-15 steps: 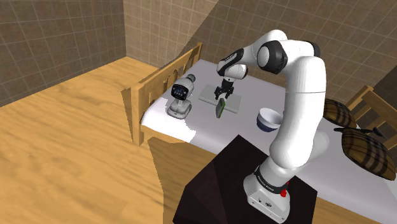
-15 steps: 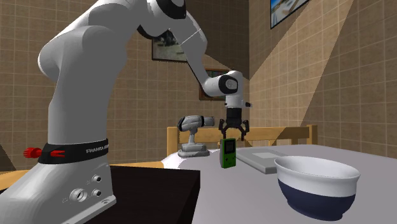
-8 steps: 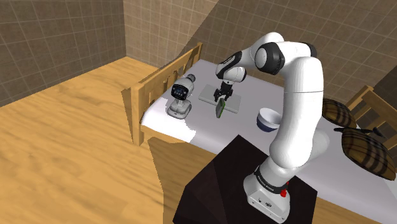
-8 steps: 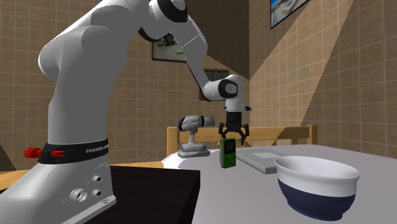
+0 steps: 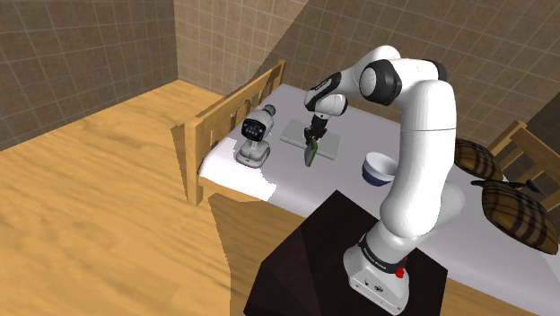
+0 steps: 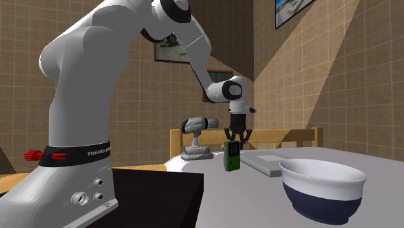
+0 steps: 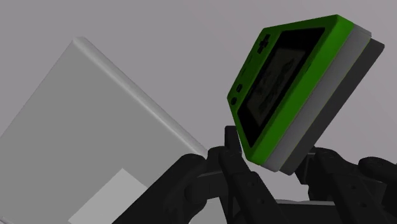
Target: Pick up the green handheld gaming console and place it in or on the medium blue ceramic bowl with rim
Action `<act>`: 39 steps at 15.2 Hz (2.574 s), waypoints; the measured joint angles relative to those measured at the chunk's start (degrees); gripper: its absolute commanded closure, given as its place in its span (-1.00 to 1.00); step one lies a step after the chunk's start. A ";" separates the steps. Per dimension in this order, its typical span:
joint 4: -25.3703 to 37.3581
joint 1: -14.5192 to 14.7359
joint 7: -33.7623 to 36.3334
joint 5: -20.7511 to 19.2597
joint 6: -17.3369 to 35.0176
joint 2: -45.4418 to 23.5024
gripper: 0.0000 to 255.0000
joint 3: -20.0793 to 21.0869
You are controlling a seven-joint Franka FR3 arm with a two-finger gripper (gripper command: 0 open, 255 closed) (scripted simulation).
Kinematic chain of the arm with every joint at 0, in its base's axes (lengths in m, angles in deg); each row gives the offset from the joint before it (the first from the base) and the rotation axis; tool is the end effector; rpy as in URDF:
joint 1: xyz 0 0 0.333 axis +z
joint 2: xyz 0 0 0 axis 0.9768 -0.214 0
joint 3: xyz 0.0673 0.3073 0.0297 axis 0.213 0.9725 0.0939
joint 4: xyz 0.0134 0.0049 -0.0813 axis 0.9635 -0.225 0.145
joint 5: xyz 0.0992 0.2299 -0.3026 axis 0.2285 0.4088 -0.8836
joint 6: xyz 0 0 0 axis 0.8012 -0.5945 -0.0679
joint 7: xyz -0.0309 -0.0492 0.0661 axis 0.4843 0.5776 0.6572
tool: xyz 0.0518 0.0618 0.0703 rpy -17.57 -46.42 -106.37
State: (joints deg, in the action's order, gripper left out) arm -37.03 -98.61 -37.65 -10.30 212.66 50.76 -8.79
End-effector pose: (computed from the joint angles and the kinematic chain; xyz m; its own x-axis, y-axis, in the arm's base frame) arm 0.5128 -0.3846 0.2133 0.9367 -0.3500 -0.0103 -0.3501 -0.9362 -0.0314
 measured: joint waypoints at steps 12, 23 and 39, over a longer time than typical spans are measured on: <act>-0.11 0.54 0.68 -1.08 -2.51 2.62 1.00 -0.80; 0.79 1.72 2.48 -3.56 -8.60 8.09 1.00 -2.30; 5.37 2.57 4.59 -6.49 -18.65 13.94 1.00 -3.66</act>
State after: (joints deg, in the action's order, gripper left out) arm -31.66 -96.04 -33.06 -16.79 194.01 64.70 -12.45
